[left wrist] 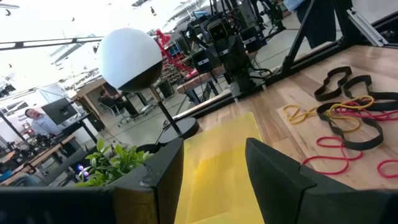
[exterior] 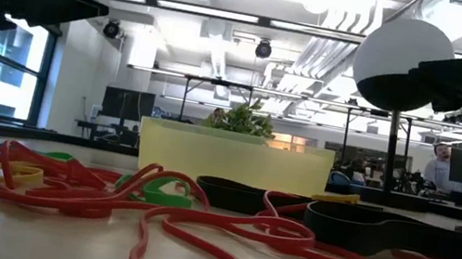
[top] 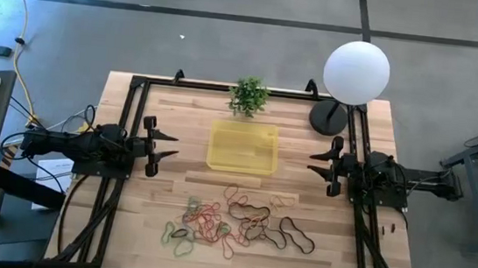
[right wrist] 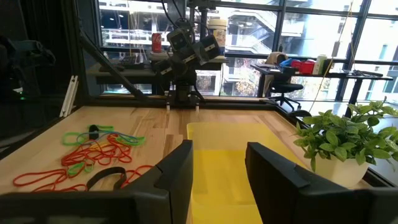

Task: Pick and place rubber bands into bin
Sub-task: Put the black rubber band into the yellow bin

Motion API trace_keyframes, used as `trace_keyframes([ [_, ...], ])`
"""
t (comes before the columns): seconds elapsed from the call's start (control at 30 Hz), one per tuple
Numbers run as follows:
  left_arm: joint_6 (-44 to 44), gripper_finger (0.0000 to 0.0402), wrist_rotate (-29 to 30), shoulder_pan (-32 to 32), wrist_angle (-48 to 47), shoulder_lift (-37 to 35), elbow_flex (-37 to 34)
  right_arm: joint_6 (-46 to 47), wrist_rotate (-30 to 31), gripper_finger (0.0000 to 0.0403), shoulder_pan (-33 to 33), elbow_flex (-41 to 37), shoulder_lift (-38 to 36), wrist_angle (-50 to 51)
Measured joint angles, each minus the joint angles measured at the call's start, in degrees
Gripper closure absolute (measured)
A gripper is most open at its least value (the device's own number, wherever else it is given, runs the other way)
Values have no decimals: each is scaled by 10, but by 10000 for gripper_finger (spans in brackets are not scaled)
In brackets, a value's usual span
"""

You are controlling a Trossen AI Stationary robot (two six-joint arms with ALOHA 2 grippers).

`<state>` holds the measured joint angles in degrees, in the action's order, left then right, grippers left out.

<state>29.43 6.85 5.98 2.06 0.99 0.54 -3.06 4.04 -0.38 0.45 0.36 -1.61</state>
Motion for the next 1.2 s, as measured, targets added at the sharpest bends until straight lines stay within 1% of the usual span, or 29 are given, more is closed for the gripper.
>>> trace_keyframes([
  [0.07,-22,240,-12,0,0,0,0,-15,5,265,0,0,0,-13],
  [0.1,-42,240,-24,0,3,0,0,-8,3,265,0,0,0,-30],
  [0.13,-61,240,-33,0,10,0,0,22,-5,265,0,0,0,-57],
  [0.2,-98,240,-40,0,23,0,0,111,-21,265,0,1,0,-99],
  [0.27,-111,240,-28,0,25,0,0,172,-20,265,0,3,0,-107],
  [0.33,-110,240,-12,0,25,0,0,201,-13,265,0,8,0,-118],
  [0.43,-123,240,-20,0,22,0,0,208,-3,265,0,15,0,-136],
  [0.5,-148,240,-41,0,13,0,0,213,17,265,0,15,1,-123],
  [0.57,-149,240,-49,0,4,0,0,219,28,265,0,14,1,-107],
  [0.63,-148,240,-56,0,4,0,0,185,53,265,0,14,3,-106],
  [0.67,-148,240,-62,0,4,0,0,164,69,265,-1,14,3,-112],
  [0.7,-148,240,-64,0,4,0,0,161,87,265,-1,14,4,-125],
  [0.77,-148,240,-64,0,10,0,0,183,117,265,-1,14,3,-155],
  [0.8,-148,240,-64,0,15,0,0,193,118,265,-1,15,3,-168],
  [0.83,-149,240,-64,0,16,0,0,193,100,265,-1,15,4,-176],
  [0.97,-163,240,-79,0,-1,0,0,179,-34,265,1,22,16,-176],
  [1.03,-162,240,-103,0,-7,0,0,184,-70,265,8,26,39,-176],
  [1.1,-162,240,-113,0,-9,0,0,184,-67,265,22,31,78,-175],
  [1.2,-156,240,-99,0,-9,0,0,158,-30,265,45,58,163,-173],
])
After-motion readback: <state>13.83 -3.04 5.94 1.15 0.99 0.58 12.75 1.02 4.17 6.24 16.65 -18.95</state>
